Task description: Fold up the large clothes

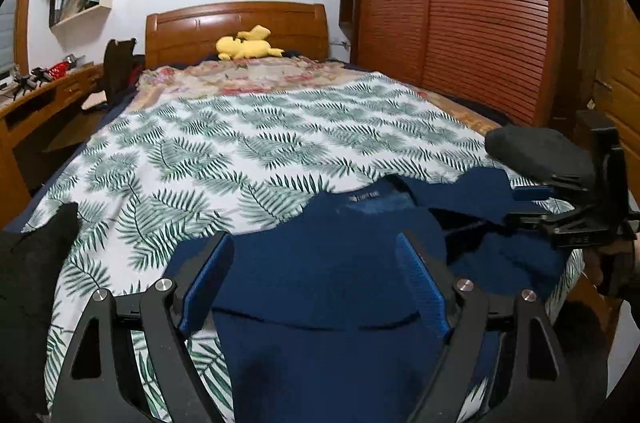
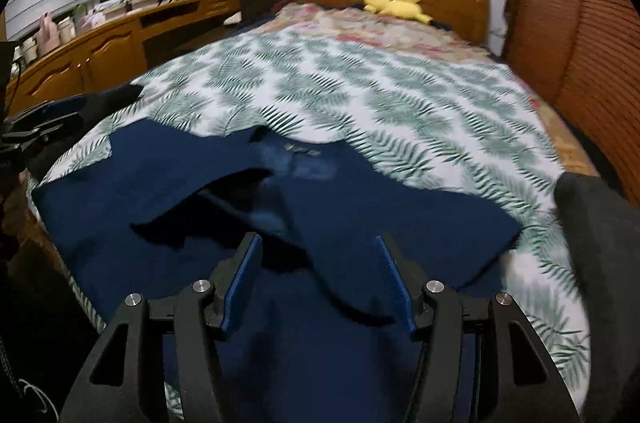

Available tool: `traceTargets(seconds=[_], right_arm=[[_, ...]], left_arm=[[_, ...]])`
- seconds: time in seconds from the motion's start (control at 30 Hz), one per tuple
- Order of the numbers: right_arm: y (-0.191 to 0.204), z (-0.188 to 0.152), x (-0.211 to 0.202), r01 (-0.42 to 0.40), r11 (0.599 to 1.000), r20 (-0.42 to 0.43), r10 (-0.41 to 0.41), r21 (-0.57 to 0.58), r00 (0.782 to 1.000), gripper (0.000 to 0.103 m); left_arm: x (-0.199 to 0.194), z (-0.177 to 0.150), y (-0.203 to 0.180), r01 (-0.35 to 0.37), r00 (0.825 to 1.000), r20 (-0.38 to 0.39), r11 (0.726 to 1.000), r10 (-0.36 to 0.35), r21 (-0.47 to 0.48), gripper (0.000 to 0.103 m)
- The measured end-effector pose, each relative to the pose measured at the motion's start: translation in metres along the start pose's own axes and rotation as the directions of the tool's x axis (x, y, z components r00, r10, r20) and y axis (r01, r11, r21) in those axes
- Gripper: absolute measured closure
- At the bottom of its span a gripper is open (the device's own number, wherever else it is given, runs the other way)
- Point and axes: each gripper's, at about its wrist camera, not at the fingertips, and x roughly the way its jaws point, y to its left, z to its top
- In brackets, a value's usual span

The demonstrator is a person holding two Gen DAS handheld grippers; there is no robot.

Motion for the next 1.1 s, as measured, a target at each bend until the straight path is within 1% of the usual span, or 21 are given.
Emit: traceTargets(seconds=[0.13,0.23,0.37,0.47,0.5,0.53,0.57,0.6,0.63,0.8,0.9,1.0,1.03,1.07,1.1], right_arm=[[0.002,-0.002,0.017,0.017,0.999,-0.079,-0.019,-0.028,0.997,0.043],[0.000,-0.002,0.030,0.071,0.995,-0.137,-0.080,-0.067,0.987,0.043],[-0.011,0.004,0.040,0.144,0.986,-0.175,-0.156,-0.082,0.972,0.043],[-0.017,0.016,0.049,0.154,0.981,-0.208,-0.176,-0.120,0.962,0.044],[-0.017,0.023,0.054,0.151,0.977,-0.218,-0.182,-0.153,0.959,0.050],[-0.017,0.033,0.058,0.141,0.972,-0.228,-0.183,-0.188,0.956,0.071],[-0.016,0.040,0.061,0.139,0.967,-0.234,-0.189,-0.214,0.954,0.087],[-0.015,0.050,0.064,0.155,0.956,-0.228,-0.214,-0.250,0.950,0.092],[-0.013,0.063,0.066,0.181,0.942,-0.213,-0.246,-0.284,0.946,0.095],[0.002,0.122,0.079,0.257,0.902,-0.122,-0.316,-0.347,0.941,0.095],[0.018,0.144,0.094,0.303,0.875,-0.070,-0.353,-0.379,0.933,0.095],[0.028,0.161,0.112,0.332,0.871,-0.040,-0.371,-0.362,0.928,0.095],[0.031,0.165,0.117,0.344,0.872,-0.035,-0.379,-0.349,0.925,0.093],[0.032,0.168,0.122,0.351,0.877,-0.036,-0.383,-0.328,0.923,0.085],[0.033,0.171,0.126,0.348,0.889,-0.030,-0.373,-0.298,0.927,0.080]], left_arm=[[-0.003,-0.008,0.005,-0.002,1.000,-0.002,1.000,0.002,-0.001,0.019],[-0.007,-0.012,0.011,-0.001,1.000,0.000,1.000,0.001,-0.008,0.019],[-0.012,-0.014,0.022,-0.015,1.000,0.003,1.000,0.015,-0.020,0.019],[-0.016,-0.015,0.030,-0.017,1.000,0.011,0.999,0.018,-0.039,0.019],[-0.017,-0.015,0.033,-0.019,1.000,0.013,0.999,0.019,-0.044,0.019],[-0.018,-0.015,0.035,-0.020,1.000,0.015,0.999,0.021,-0.049,0.019],[-0.019,-0.016,0.038,-0.022,1.000,0.016,0.998,0.023,-0.055,0.019],[-0.020,-0.016,0.040,-0.024,1.000,0.017,0.998,0.025,-0.059,0.019],[-0.020,-0.017,0.042,-0.025,0.999,0.017,0.998,0.026,-0.063,0.019],[-0.020,-0.017,0.045,-0.031,0.999,0.019,0.997,0.032,-0.066,0.019],[-0.020,-0.017,0.046,-0.029,0.999,0.019,0.997,0.030,-0.068,0.019],[-0.019,-0.017,0.046,-0.030,0.999,0.018,0.997,0.032,-0.065,0.019],[-0.018,-0.017,0.046,-0.032,0.999,0.016,0.997,0.033,-0.064,0.019],[-0.018,-0.017,0.047,-0.033,0.999,0.015,0.997,0.034,-0.064,0.019],[-0.018,-0.017,0.048,-0.035,0.999,0.015,0.997,0.037,-0.065,0.019]])
